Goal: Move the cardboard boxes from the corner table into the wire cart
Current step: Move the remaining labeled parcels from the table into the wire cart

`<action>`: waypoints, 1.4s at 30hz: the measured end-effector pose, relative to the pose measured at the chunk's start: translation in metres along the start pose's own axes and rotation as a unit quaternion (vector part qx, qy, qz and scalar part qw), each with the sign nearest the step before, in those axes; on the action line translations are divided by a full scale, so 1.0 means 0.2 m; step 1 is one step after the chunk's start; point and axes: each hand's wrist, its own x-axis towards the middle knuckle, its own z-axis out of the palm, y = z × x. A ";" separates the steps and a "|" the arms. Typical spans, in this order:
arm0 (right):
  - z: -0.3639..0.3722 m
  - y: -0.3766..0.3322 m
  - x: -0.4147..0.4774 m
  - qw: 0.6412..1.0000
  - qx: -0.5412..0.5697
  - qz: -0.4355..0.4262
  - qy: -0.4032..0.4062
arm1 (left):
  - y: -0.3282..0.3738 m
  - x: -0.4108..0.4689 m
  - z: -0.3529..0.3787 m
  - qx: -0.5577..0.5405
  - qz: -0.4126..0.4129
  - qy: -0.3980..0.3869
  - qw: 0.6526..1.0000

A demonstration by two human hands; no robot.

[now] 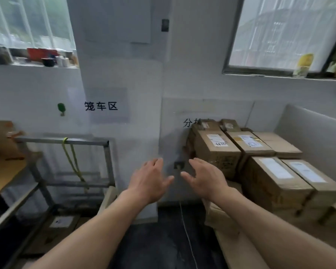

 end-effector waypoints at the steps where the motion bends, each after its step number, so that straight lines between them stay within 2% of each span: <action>1: -0.01 0.04 -0.03 1.000 -0.004 0.027 0.000 | 0.03 0.02 0.03 -0.007 0.015 -0.008 1.000; 9: -0.10 0.26 -0.29 0.987 -0.036 0.158 0.017 | 0.26 0.12 0.17 -0.050 0.132 -0.050 0.989; 15: -0.13 0.33 -0.45 0.974 -0.056 0.217 0.033 | 0.37 0.13 0.25 -0.072 0.186 -0.052 0.978; 21: -0.13 0.45 -0.53 0.968 -0.043 0.245 0.033 | 0.47 0.17 0.36 -0.079 0.210 -0.094 0.970; 27: 0.00 0.68 -0.46 0.966 -0.025 0.259 0.001 | 0.54 0.30 0.58 -0.072 0.183 -0.127 0.972; 42: 0.53 1.37 -0.03 0.948 0.062 0.301 -0.088 | 0.70 0.66 1.18 -0.059 0.036 -0.228 0.971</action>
